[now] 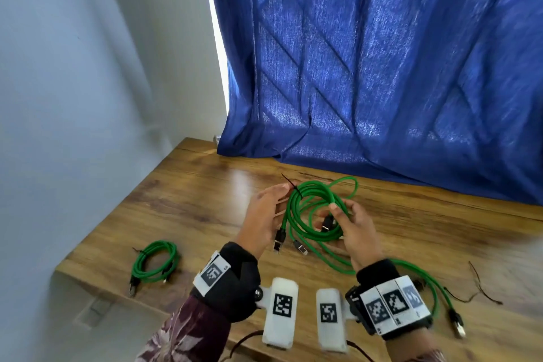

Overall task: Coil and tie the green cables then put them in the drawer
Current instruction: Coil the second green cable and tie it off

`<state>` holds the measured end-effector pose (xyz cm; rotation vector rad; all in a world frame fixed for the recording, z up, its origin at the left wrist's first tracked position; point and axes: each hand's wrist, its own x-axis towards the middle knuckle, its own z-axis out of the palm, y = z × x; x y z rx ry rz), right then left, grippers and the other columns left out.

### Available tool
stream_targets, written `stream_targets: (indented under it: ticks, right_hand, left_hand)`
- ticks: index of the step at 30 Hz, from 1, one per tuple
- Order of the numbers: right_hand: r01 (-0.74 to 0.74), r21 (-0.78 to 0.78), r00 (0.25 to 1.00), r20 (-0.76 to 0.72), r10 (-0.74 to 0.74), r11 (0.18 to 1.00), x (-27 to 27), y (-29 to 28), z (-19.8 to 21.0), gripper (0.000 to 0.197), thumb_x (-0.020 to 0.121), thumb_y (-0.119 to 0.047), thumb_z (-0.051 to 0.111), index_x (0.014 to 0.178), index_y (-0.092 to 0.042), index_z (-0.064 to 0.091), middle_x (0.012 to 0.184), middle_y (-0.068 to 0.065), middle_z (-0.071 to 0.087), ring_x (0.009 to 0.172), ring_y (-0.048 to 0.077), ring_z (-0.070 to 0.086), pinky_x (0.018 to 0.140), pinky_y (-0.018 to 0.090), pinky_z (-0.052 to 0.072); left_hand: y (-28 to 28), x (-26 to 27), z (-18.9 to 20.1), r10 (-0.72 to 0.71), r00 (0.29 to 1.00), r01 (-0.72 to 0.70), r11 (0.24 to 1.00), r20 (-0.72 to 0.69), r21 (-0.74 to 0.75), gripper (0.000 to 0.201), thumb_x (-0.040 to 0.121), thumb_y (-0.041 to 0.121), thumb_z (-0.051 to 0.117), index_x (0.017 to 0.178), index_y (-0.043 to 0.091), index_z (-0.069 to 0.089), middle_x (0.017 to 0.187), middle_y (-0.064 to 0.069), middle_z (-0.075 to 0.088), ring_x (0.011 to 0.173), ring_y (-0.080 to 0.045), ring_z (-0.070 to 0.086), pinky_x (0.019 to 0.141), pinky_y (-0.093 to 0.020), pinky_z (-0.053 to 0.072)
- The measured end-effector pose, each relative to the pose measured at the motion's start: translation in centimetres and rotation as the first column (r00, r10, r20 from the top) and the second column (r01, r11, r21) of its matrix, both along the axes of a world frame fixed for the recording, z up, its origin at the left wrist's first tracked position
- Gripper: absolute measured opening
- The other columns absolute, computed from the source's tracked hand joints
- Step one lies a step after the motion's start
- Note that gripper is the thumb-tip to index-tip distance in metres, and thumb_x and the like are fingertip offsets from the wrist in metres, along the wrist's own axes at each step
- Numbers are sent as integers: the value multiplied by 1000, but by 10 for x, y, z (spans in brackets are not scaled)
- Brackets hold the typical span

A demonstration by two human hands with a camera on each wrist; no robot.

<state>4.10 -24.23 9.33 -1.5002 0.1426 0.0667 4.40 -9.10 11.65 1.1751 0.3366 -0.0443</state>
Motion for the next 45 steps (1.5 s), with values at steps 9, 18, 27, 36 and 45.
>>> stream_targets:
  ticks: [9, 18, 27, 36, 45]
  right_hand:
    - [-41, -52, 988, -153, 33, 998, 46, 83, -65, 59, 51, -75, 70, 88, -31, 57, 102, 9, 68, 94, 31, 64, 86, 56, 50]
    - [-153, -59, 920, -374, 120, 987, 73, 203, -73, 14, 91, -11, 55, 79, -17, 52, 94, 15, 61, 89, 32, 60, 77, 46, 54]
    - [-257, -293, 916, -377, 136, 921, 92, 272, -121, 16, 91, -9, 52, 78, -11, 62, 86, 14, 64, 92, 37, 63, 85, 50, 52]
    - [-327, -539, 931, -323, 168, 776, 99, 278, -134, 31, 91, -23, 58, 116, -4, 61, 113, 10, 65, 104, 27, 60, 79, 25, 42]
    - [-182, -543, 978, -191, 90, 820, 97, 253, -125, 29, 92, -19, 56, 117, -5, 59, 118, 11, 59, 104, 19, 56, 80, 19, 37]
  left_hand:
    - [92, 13, -31, 81, 990, -65, 989, -117, 133, 13, 88, 5, 58, 92, 14, 66, 73, 3, 64, 64, -6, 58, 53, -14, 48]
    - [206, 36, -74, 196, 958, -155, 968, -209, 195, 14, 86, -1, 60, 100, -1, 62, 79, -9, 64, 52, -4, 64, 51, -16, 52]
    - [273, 55, -117, 198, 922, -122, 965, -334, 234, 17, 88, -4, 51, 100, -2, 63, 78, -12, 62, 67, -19, 59, 48, -17, 52]
    - [279, 68, -132, 183, 880, -76, 965, -438, 250, 19, 89, -2, 49, 77, 6, 60, 71, -9, 59, 38, -5, 56, 39, -14, 42]
    - [273, 75, -118, 259, 947, -56, 715, -189, 697, 19, 87, 14, 54, 95, 21, 69, 97, 0, 69, 88, -17, 61, 85, -34, 49]
